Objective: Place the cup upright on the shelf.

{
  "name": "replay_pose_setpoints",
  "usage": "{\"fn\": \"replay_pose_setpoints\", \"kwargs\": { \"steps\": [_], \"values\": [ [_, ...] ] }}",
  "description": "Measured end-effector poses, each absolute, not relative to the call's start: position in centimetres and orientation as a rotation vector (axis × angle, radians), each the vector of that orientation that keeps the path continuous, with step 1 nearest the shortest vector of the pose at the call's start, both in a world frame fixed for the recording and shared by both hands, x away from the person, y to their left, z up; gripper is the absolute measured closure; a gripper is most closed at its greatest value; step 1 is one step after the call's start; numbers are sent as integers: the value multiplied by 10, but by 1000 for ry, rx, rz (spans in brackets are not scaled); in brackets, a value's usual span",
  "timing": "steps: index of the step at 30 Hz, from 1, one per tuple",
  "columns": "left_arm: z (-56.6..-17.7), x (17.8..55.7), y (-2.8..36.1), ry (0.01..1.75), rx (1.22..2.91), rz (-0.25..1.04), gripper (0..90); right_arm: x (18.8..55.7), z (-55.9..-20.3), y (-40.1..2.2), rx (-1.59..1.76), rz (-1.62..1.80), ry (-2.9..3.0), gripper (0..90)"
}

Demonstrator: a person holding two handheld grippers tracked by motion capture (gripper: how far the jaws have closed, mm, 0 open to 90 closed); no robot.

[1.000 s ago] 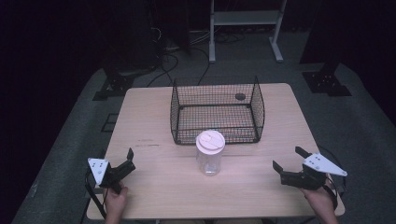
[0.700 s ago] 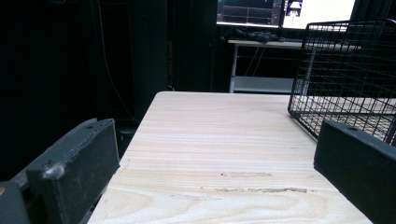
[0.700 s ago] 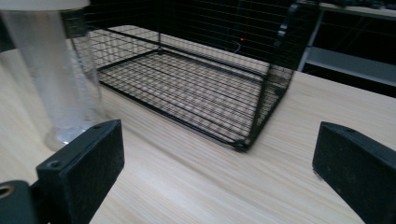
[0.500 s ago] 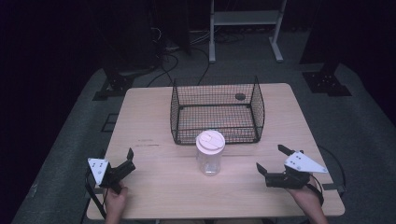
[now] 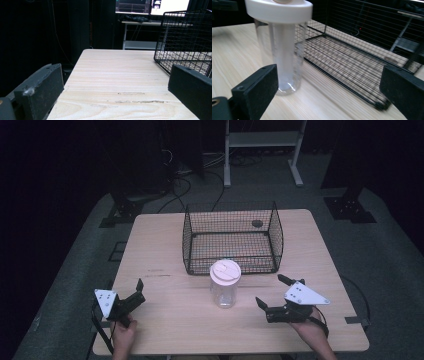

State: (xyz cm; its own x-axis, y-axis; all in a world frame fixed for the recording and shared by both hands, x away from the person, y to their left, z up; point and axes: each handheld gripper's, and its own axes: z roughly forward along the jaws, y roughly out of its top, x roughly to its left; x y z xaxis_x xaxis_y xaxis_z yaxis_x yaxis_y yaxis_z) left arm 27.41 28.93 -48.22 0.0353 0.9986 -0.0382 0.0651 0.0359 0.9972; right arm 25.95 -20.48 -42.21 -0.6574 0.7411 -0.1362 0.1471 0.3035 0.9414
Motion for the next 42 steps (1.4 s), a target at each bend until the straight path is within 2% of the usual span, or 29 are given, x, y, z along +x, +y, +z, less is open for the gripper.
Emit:
{"fn": "replay_pose_setpoints", "kwargs": {
  "steps": [22,42],
  "values": [
    [-482,274,289,1242,1249,1124,0,266,-417,-149,666,1431,2047,16],
    [-482,274,289,1241,1248,1124,0,285,-415,-118,667,1450,2027,16]
  ]
}}
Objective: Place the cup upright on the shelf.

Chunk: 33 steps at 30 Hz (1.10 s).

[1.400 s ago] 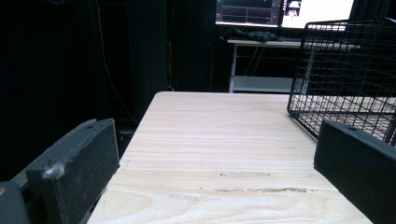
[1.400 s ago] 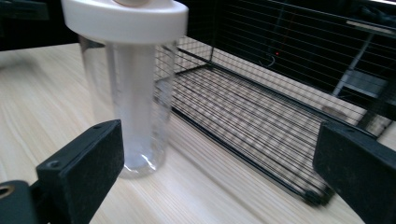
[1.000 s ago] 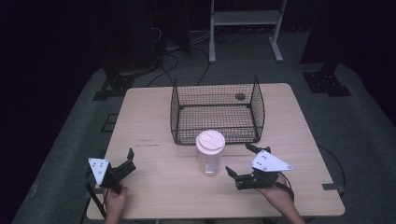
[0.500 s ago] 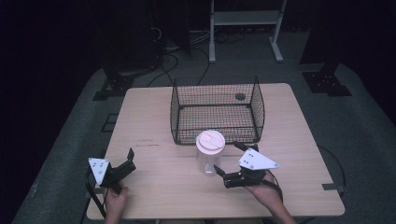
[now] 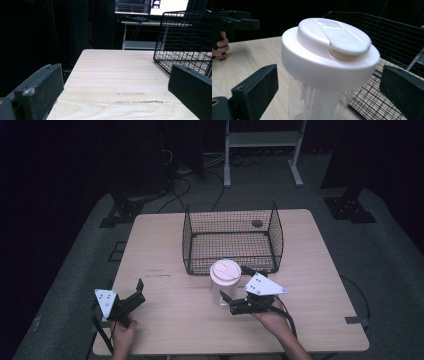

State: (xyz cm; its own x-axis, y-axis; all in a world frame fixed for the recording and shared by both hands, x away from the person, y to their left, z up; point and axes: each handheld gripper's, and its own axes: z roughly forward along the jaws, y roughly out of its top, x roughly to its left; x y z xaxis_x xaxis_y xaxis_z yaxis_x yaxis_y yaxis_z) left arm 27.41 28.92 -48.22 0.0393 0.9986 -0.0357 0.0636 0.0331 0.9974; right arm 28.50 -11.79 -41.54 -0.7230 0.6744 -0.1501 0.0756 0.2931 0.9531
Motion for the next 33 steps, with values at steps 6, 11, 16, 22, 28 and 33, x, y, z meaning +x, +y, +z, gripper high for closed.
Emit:
{"fn": "replay_pose_setpoints", "kwargs": {
  "steps": [6,11,16,22,28,33],
  "values": [
    [-482,274,289,1241,1248,1122,0,292,-417,-108,690,1466,1996,15],
    [-482,274,289,1241,1248,1120,0,295,-417,-100,677,1452,1973,15],
    [-482,274,289,1240,1247,1121,0,295,-418,-98,671,1443,1949,28],
    [-482,274,289,1239,1248,1122,0,294,-418,-97,664,1441,1941,36],
    [-482,274,289,1239,1247,1120,0,292,-419,-95,646,1436,1936,38],
    [-482,274,289,1239,1248,1121,0,291,-417,-94,634,1438,1947,39]
  ]
}}
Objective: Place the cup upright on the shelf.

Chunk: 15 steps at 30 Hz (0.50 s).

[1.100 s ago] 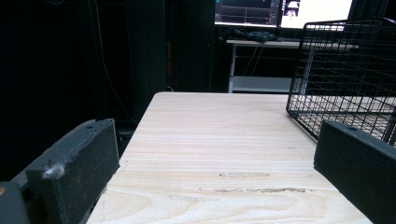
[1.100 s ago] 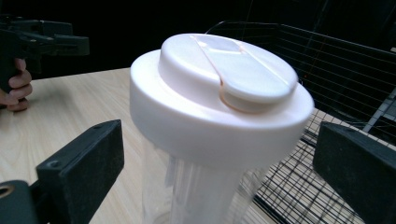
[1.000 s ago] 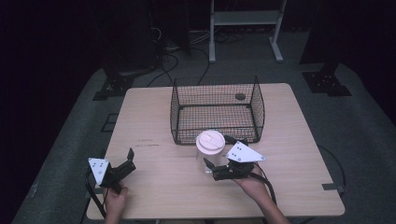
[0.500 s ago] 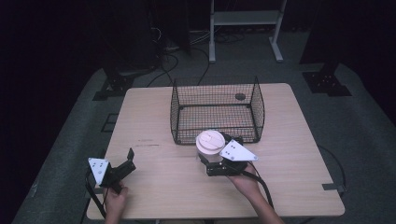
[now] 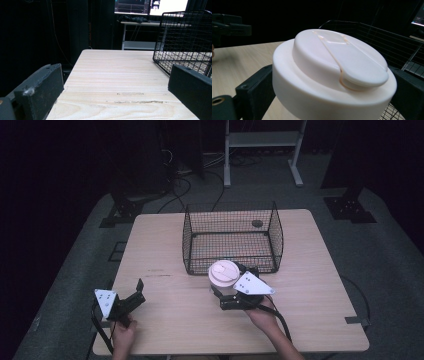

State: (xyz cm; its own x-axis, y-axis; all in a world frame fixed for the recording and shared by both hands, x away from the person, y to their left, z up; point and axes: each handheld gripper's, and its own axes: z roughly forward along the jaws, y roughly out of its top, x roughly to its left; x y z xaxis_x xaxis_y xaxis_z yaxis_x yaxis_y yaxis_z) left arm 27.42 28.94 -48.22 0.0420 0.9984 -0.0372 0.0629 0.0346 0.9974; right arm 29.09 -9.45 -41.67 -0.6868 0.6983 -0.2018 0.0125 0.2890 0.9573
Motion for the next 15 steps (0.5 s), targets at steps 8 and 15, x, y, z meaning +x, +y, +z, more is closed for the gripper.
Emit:
{"fn": "replay_pose_setpoints", "kwargs": {
  "steps": [8,15],
  "values": [
    [-482,274,289,1238,1249,1122,0,289,-405,-96,621,1464,1951,39],
    [-482,274,289,1238,1250,1122,0,291,-386,-97,600,1496,1953,39]
  ]
}}
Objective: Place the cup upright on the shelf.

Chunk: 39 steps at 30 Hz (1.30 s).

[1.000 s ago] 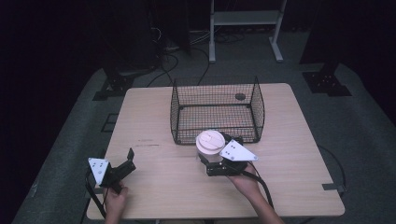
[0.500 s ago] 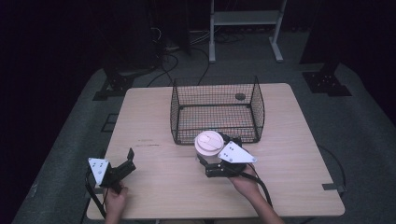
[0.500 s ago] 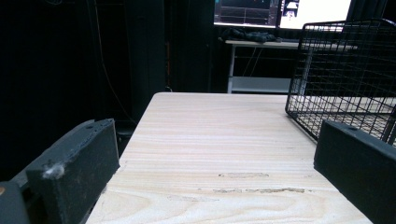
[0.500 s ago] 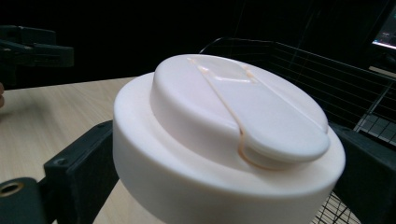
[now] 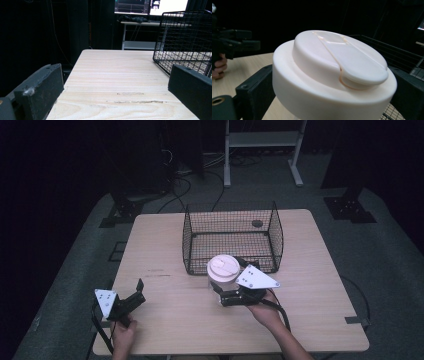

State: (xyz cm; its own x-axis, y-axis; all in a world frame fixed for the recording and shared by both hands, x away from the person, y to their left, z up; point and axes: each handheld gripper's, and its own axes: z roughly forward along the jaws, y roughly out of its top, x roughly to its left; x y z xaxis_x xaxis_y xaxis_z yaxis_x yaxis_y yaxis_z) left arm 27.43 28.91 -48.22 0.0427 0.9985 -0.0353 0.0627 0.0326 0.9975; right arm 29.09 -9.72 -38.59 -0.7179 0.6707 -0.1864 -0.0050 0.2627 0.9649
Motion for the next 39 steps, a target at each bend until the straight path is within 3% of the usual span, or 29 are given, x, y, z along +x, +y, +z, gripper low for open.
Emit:
{"fn": "replay_pose_setpoints", "kwargs": {
  "steps": [39],
  "values": [
    [-482,274,290,1243,1242,1116,0,337,-292,-104,589,1505,1908,39]
  ]
}}
